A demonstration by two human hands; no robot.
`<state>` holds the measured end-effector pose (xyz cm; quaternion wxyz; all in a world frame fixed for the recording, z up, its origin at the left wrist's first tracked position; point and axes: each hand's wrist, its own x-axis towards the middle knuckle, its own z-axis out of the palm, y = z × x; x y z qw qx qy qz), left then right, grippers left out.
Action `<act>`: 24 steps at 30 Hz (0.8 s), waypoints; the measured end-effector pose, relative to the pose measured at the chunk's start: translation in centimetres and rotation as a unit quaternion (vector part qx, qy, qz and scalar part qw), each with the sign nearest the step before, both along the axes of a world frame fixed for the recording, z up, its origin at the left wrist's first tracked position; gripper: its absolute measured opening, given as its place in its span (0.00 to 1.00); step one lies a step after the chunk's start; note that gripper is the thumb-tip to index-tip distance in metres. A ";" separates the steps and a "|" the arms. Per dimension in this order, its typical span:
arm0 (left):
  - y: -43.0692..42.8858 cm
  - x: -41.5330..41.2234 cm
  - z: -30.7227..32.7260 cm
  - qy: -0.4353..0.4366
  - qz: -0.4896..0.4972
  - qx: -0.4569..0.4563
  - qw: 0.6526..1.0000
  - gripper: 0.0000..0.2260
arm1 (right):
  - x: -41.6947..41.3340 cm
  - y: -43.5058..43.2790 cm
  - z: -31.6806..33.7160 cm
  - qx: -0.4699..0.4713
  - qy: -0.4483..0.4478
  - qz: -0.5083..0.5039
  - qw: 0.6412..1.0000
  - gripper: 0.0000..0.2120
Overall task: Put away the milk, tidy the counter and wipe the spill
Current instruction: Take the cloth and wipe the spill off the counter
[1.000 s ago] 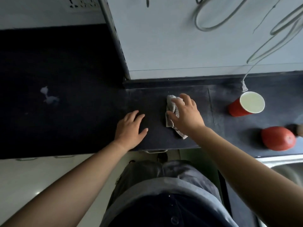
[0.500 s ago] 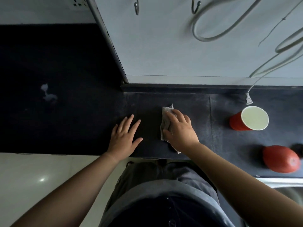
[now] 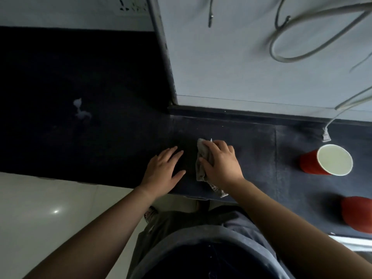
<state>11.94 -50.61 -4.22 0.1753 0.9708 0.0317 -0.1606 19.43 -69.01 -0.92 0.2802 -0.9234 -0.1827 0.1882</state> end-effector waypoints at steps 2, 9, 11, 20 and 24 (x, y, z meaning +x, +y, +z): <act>1.3 -1.0 0.6 -0.017 0.031 -0.032 0.999 0.25 | -0.4 2.1 0.6 0.030 0.013 0.013 0.999 0.24; 9.2 -6.8 2.9 -0.073 0.174 -0.073 0.979 0.24 | -2.1 11.3 1.6 0.067 0.025 0.105 0.992 0.22; 12.4 -8.1 3.1 -0.078 0.194 -0.066 0.976 0.26 | -2.7 14.5 1.7 0.068 0.025 0.123 0.990 0.22; 30.4 -10.4 2.7 -0.070 0.169 -0.064 0.981 0.18 | -6.3 31.4 1.4 0.075 0.011 0.096 0.993 0.22; 37.4 -10.6 2.5 -0.060 0.137 -0.055 0.987 0.18 | -8.3 36.6 1.0 0.039 -0.001 0.028 0.999 0.22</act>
